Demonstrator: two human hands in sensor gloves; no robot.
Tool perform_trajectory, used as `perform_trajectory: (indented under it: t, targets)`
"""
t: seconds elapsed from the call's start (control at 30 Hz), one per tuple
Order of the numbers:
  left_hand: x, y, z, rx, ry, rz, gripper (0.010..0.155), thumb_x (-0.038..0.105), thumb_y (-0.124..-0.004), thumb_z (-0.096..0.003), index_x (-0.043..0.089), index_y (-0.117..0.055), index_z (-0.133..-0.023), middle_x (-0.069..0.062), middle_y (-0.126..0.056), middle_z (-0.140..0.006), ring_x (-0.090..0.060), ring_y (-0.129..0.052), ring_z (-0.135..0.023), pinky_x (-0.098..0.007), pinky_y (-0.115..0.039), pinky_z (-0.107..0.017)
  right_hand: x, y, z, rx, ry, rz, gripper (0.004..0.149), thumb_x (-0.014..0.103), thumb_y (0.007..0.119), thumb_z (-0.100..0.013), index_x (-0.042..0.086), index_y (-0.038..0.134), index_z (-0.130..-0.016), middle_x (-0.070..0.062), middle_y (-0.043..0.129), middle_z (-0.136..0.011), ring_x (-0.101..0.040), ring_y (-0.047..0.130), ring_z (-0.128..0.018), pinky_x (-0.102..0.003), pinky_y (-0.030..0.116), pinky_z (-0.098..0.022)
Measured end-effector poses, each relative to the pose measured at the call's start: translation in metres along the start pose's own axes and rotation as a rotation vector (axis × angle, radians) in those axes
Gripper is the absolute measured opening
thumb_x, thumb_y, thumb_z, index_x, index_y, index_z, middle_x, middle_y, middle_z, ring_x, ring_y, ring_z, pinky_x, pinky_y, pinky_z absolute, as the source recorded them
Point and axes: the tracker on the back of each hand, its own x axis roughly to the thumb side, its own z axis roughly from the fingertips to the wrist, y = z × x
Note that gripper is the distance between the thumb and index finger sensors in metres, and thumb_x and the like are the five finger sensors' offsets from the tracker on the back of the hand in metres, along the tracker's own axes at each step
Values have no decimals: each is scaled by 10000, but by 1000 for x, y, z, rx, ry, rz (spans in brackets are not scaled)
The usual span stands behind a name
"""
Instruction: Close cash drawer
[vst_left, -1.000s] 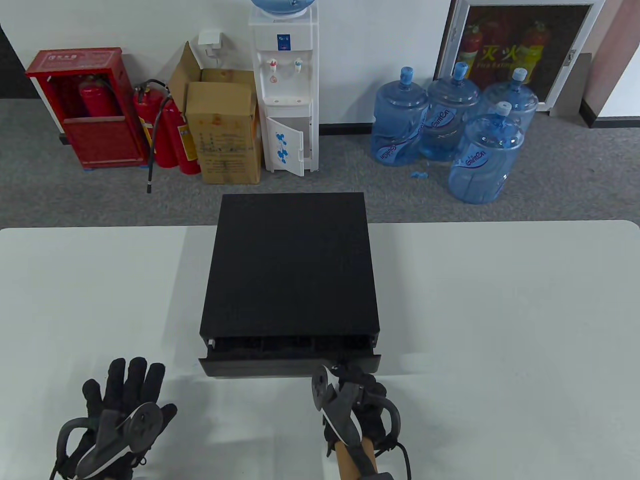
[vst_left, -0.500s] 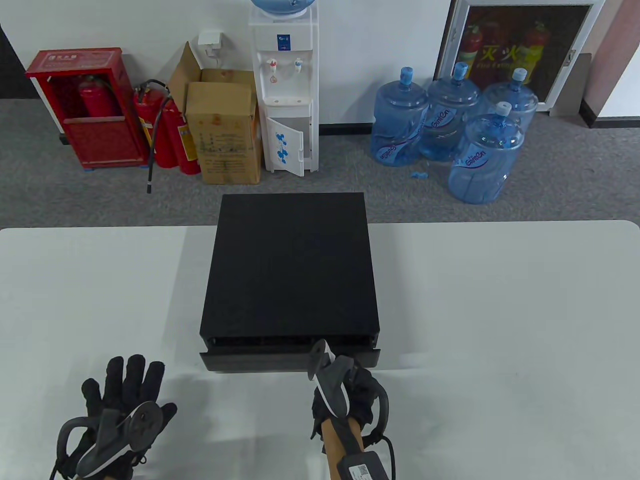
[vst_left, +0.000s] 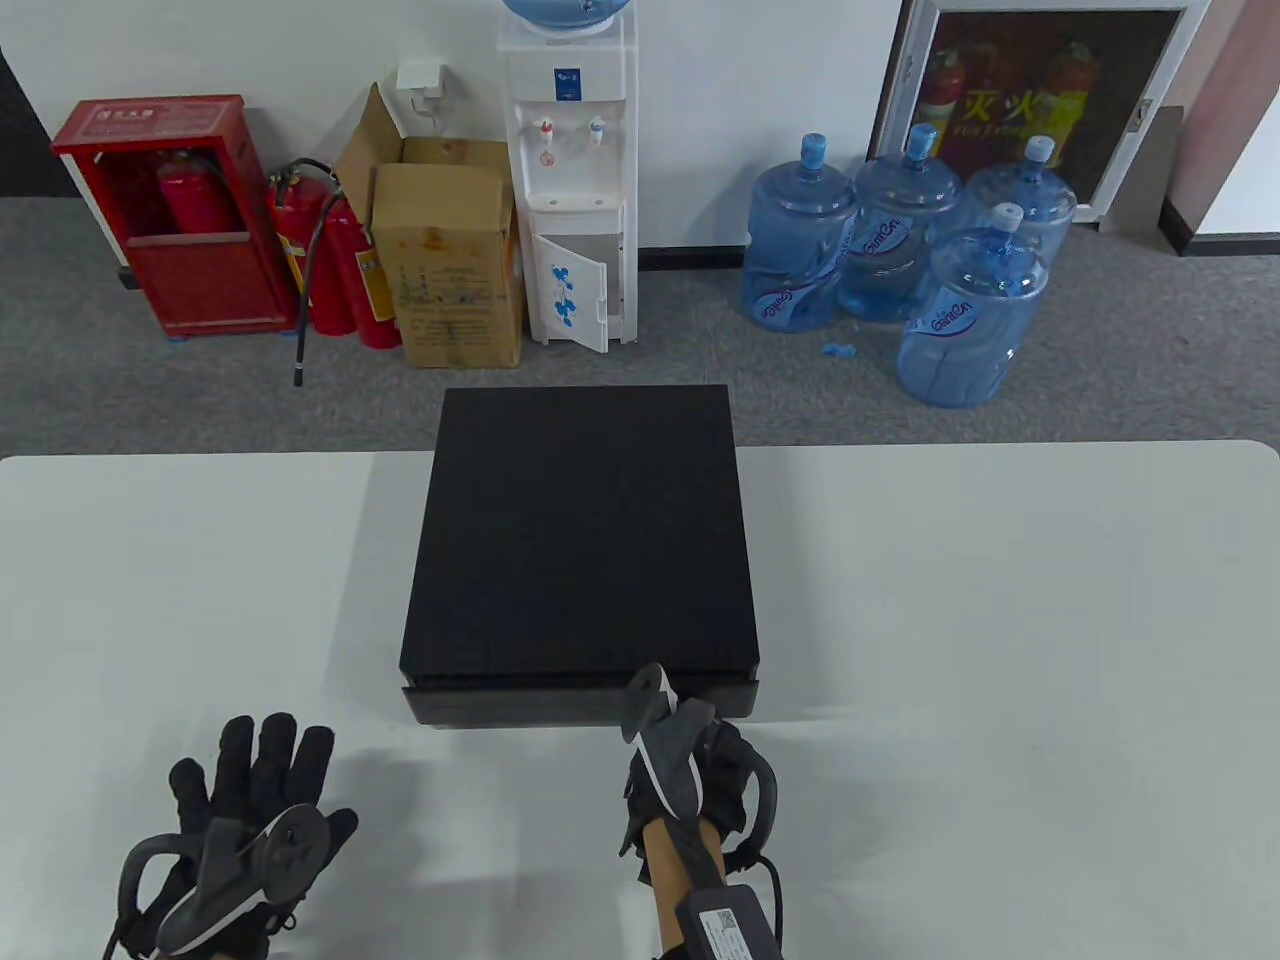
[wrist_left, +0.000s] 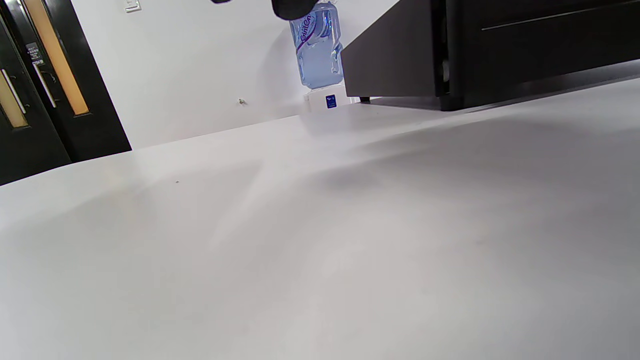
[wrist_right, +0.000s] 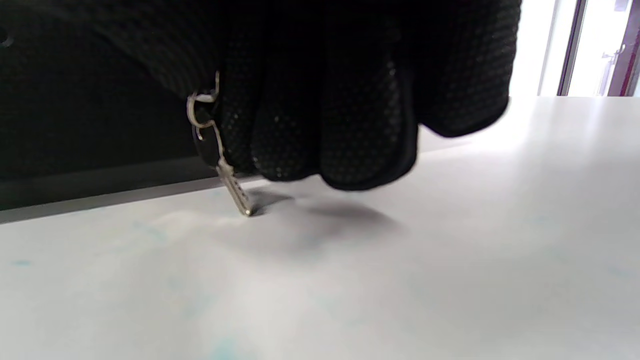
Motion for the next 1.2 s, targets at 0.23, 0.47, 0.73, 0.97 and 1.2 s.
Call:
perform_trajectory:
  t: [0.23, 0.47, 0.73, 0.97, 1.2]
  targets:
    - [0, -1, 0, 1, -5, 5, 816, 700, -433, -501, 320, -220, -1192, -115, -288, -1305, -458, -242, -1198, -756, -302, -753, 0, -1, -2, 2, 10, -18, 455, 514, 728, -426, 233, 942, -712, 0, 1027, -625, -151, 1044, -443, -432, 884, -474]
    - [0, -1, 0, -4, 0, 1, 817, 700, -433, -501, 318, -222, -1192, -114, -293, -1305, -459, -245, -1198, -755, -303, -753, 2, -5, -2, 1, 15, -8, 455, 510, 733, -427, 223, 945, -709, -9, 1030, -608, -150, 1042, -421, -428, 887, -459]
    - [0, -1, 1, -7, 0, 7, 815, 699, -434, -501, 319, -228, -1193, -113, -306, -1305, -455, -254, -1199, -753, -308, -754, 3, -7, -2, -1, 17, -3, 456, 510, 733, -428, 220, 944, -708, -8, 1030, -605, -147, 1043, -416, -426, 889, -456]
    - [1, -1, 1, -8, -4, 9, 815, 700, -435, -500, 321, -229, -1192, -110, -310, -1306, -454, -255, -1200, -753, -307, -754, 4, -7, -6, 17, 18, -7, 457, 513, 736, -427, 221, 943, -710, -6, 1030, -604, -147, 1042, -417, -425, 888, -458]
    - [1, -1, 1, -6, -8, 12, 814, 699, -436, -501, 320, -233, -1193, -109, -318, -1306, -451, -260, -1200, -752, -310, -755, 6, -8, -9, 17, 20, 1, 458, 515, 737, -425, 218, 941, -708, -3, 1031, -601, -144, 1043, -415, -423, 890, -457]
